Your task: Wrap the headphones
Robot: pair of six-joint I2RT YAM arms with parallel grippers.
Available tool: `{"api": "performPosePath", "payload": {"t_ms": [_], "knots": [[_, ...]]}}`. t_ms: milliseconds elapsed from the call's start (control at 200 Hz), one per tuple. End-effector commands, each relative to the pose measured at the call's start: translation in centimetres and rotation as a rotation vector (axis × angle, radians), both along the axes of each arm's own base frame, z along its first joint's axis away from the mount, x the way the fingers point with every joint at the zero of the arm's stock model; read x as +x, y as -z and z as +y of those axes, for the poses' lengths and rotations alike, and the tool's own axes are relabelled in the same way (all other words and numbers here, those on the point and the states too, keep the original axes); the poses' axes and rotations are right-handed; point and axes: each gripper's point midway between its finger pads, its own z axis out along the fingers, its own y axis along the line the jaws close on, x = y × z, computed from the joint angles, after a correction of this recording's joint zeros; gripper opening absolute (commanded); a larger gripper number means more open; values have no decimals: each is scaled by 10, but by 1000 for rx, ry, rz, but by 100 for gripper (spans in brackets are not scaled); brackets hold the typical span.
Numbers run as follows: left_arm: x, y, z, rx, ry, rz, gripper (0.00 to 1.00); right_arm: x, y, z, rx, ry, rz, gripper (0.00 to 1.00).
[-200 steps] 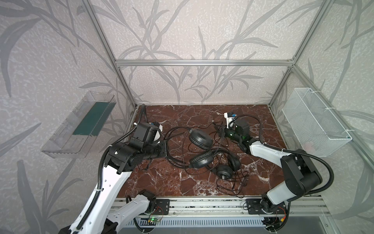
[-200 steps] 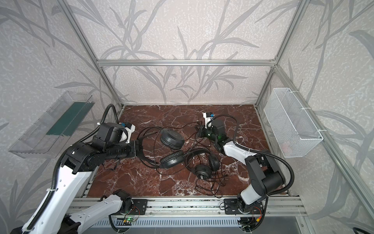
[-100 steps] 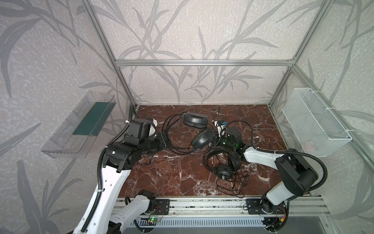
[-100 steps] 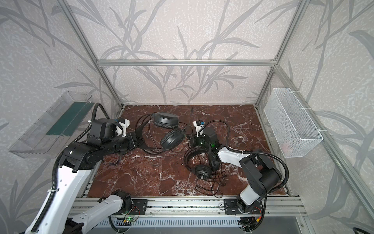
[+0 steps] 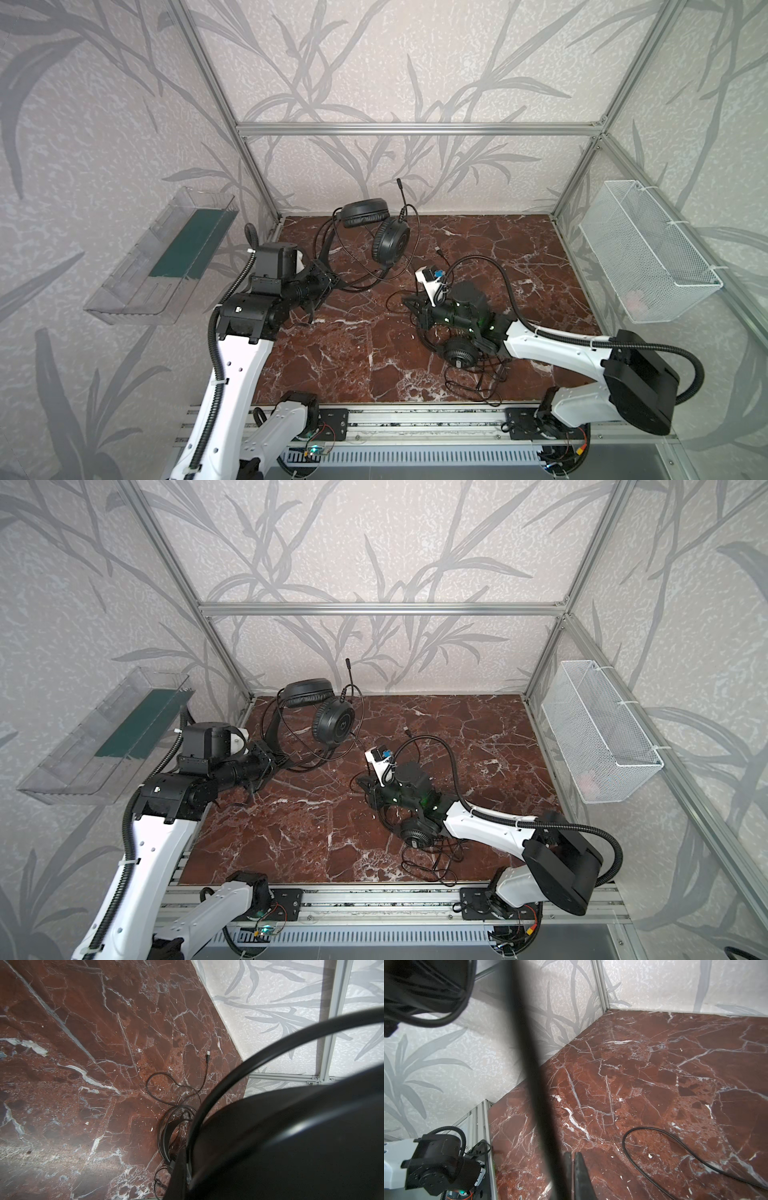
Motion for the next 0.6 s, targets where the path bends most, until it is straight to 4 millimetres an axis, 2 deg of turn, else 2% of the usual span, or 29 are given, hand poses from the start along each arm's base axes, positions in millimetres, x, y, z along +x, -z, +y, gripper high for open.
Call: {"api": "performPosePath", "payload": {"t_ms": [0,195,215,340,485,595], "knots": [[3,-6,6,22,-13,-10,0,-15,9,-4,-97,-25,-34,0],[1,23,28,174,-36,87,0,-48,8,4,-214,-138,-92,0],[1,26,29,185,-34,95,0,-60,9,10,-229,-176,-101,0],[0,42,40,265,-47,152,0,-84,16,18,-331,-266,-132,0],[-4,58,59,368,-90,210,0,-100,24,20,-469,-307,-232,0],[-5,66,72,442,-114,228,0,-104,22,17,-518,-316,-275,0]]}}
